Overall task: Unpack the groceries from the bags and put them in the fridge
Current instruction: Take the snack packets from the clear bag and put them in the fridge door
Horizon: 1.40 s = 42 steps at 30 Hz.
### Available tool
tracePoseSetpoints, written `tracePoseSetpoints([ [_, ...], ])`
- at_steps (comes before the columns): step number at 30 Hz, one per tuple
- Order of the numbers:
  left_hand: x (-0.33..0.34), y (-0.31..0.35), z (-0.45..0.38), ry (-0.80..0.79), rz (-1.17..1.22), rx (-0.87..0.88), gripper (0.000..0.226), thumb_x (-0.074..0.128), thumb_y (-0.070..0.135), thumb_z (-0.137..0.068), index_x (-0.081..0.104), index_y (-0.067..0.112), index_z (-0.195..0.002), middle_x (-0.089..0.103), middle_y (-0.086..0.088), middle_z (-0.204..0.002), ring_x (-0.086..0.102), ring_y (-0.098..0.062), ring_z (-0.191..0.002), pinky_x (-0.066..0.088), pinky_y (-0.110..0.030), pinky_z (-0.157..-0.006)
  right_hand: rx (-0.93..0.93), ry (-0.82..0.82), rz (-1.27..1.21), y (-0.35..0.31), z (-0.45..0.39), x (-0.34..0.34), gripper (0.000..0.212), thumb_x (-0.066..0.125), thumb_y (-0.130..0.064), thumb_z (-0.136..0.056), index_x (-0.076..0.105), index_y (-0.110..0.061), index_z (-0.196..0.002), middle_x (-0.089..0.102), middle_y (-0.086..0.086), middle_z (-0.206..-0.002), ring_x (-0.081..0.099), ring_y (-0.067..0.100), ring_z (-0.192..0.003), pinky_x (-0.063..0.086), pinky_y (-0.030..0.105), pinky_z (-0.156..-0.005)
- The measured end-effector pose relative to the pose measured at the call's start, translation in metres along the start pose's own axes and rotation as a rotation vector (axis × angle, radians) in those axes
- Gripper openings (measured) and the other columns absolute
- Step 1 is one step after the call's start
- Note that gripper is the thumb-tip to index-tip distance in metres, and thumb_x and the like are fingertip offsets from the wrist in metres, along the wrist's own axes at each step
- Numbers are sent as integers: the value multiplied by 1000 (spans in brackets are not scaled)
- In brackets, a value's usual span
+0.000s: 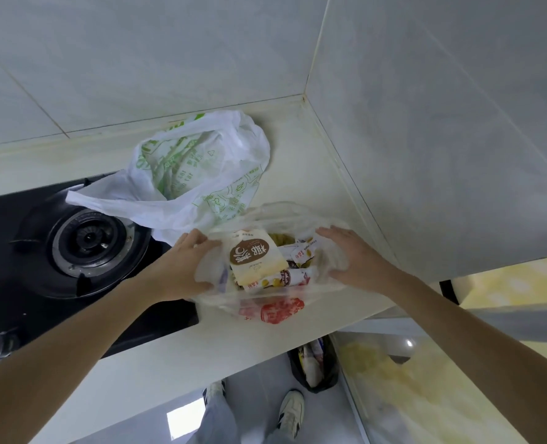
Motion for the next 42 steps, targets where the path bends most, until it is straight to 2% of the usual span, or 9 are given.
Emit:
tracePoseSetpoints([
  [5,-21,20,27,302,94,101,62,66,26,-81,51,23,-140,44,8,-131,46,-17,-124,47,-38,-103,-168,450,162,-37,17,-15,34,68,-9,-89,68,-26,-119,65,-16,-114,58,11,-113,43,45,-108],
  [8,-17,65,30,290,-57,196,61,65,47,-90,49,24,-144,50,8,-136,49,-14,-121,50,-36,-99,-197,168,149,-66,12,7,48,65,-15,-94,56,-23,-141,59,-9,-130,52,11,-124,45,32,-105],
  [11,5,97,18,205,-127,206,77,48,72,-91,40,26,-153,42,7,-153,43,-16,-136,46,-39,-107,-155,-29,174,-69,-2,37,81,71,-32,-93,28,-20,-160,41,-3,-159,36,17,-147,42,39,-115],
  [15,30,99,-1,152,-177,97,74,60,54,-93,33,26,-156,34,2,-161,38,-24,-145,43,-40,-107,-180,-52,303,-55,-17,58,100,78,-45,-86,21,-14,-163,34,3,-165,30,24,-153,35,46,-122],
  [20,27,83,1,244,-187,84,46,62,13,-91,61,21,-136,64,-2,-132,62,-28,-113,53,-42,-87,-185,104,385,-41,-19,51,74,66,-30,-92,36,-11,-156,53,8,-144,47,27,-133,54,43,-101],
  [26,-14,87,4,440,-151,53,11,54,9,-98,64,11,-97,65,-4,-75,62,-35,-68,35,-34,-64,-325,300,599,-35,-24,37,43,78,10,-58,67,-15,-92,64,0,-86,60,24,-82,50,35,-62],
  [30,-52,102,3,557,49,40,14,54,21,-103,67,17,-102,68,0,-73,63,-29,-66,46,-36,-55,-356,359,329,-51,-23,7,22,76,2,-75,70,-15,-86,67,-2,-79,63,24,-78,36,34,-73],
  [36,-107,137,18,646,332,112,9,61,20,-101,70,18,-100,70,1,-75,65,-21,-71,55,-43,-65,-181,425,-431,-80,8,-56,10,74,-3,-88,76,-12,-85,78,0,-77,75,18,-74,55,24,-69],
  [42,-169,203,47,664,386,293,9,63,21,-100,69,28,-102,69,11,-80,62,-14,-71,54,-40,-61,-193,640,-596,-122,88,-133,10,78,0,-86,78,-10,-87,77,3,-84,71,16,-78,54,23,-74],
])
Point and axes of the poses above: each hand's wrist, its own z-axis away from the middle knuckle, its own x-axis out of the palm, y = z × x, the point moved 3 cm from there along -z, towards the middle knuckle
